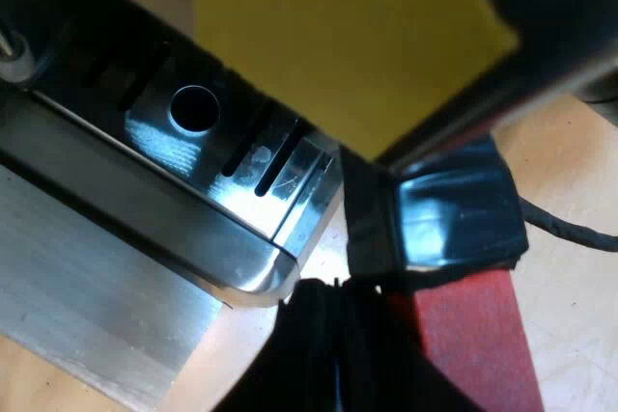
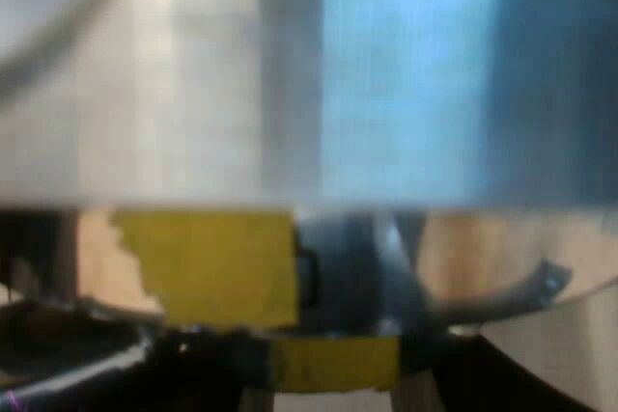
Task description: Put the handle in the coffee machine
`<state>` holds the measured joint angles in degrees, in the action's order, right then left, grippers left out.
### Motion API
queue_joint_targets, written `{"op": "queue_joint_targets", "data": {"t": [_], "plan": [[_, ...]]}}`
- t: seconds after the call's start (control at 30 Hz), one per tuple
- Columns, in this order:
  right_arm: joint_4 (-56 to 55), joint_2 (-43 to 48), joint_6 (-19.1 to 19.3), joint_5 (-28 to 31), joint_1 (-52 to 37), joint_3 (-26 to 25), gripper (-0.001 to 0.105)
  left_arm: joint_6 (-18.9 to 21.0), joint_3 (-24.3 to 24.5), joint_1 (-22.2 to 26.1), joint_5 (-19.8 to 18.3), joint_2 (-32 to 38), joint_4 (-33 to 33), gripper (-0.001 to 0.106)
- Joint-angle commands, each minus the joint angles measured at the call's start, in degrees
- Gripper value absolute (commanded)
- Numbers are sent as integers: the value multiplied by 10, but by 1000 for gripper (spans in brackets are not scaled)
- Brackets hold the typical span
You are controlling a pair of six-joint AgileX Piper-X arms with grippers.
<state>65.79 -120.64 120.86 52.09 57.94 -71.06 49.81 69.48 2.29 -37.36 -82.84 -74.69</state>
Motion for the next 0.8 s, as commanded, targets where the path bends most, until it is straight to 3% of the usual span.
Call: {"op": "queue_joint_targets", "data": {"t": [0.03, 0.23, 0.8], "plan": [[56, 12, 7, -17, 3, -14, 32, 6, 3, -6, -34, 5, -28, 1], [54, 12, 7, 28, 3, -14, 32, 6, 3, -6, -36, 5, -37, 1], [45, 12, -3, 38, 5, -14, 32, 27, -29, -25, -38, 17, -17, 1]]}}
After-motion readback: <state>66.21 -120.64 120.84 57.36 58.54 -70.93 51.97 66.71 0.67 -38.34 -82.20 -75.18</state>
